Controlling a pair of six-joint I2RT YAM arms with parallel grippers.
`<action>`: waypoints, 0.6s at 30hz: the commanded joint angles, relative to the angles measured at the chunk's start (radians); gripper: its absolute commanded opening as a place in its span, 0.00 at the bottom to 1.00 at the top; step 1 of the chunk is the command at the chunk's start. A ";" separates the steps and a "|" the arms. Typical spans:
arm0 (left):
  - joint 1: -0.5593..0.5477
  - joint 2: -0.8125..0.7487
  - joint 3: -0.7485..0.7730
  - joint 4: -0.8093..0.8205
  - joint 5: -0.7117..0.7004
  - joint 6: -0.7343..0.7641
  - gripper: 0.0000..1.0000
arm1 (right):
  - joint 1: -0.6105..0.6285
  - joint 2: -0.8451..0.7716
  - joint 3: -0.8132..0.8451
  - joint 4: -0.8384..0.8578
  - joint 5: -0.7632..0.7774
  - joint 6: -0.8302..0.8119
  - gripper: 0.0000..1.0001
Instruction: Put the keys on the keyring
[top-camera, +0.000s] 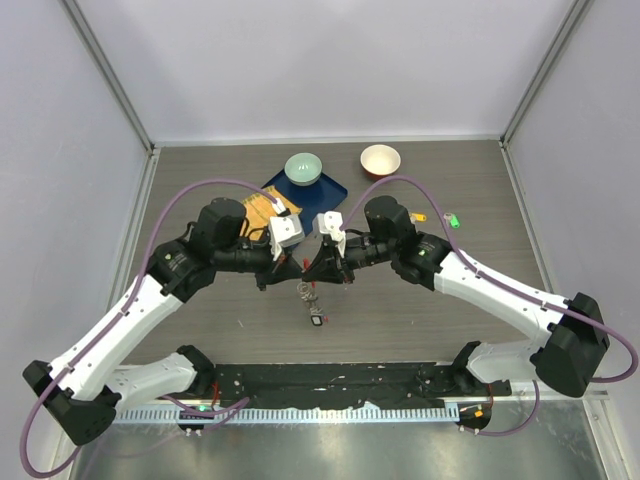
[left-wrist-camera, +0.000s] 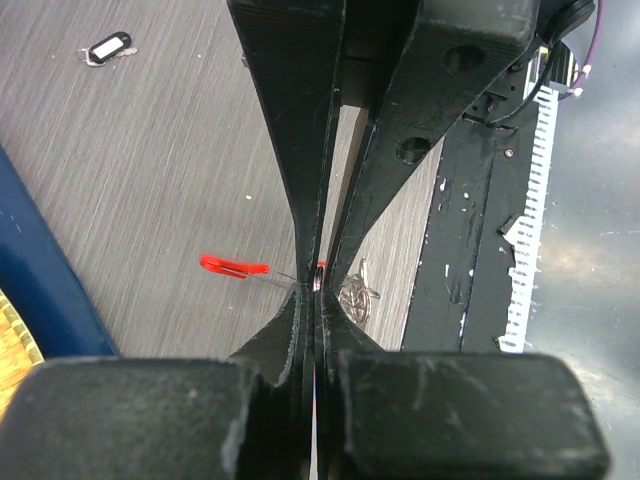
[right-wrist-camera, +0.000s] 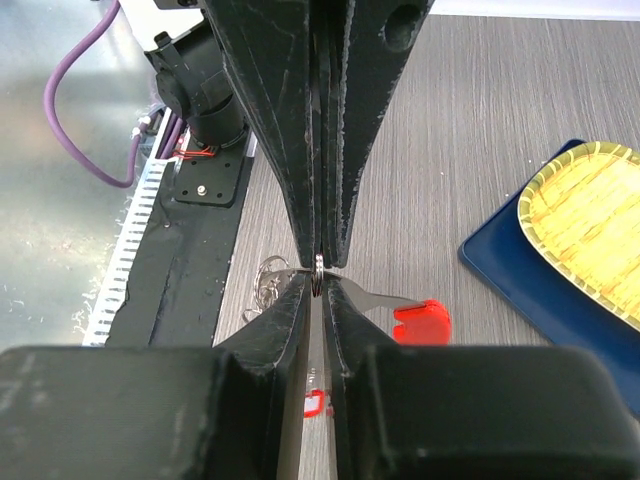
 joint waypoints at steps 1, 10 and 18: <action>-0.003 0.007 0.026 0.065 0.023 -0.013 0.00 | 0.004 -0.021 0.033 0.030 -0.039 0.000 0.16; -0.003 0.018 0.030 0.036 0.020 -0.003 0.00 | 0.004 -0.039 0.028 0.042 -0.022 0.012 0.01; -0.003 -0.109 -0.122 0.280 -0.078 -0.130 0.39 | -0.007 -0.102 -0.067 0.206 0.068 0.115 0.01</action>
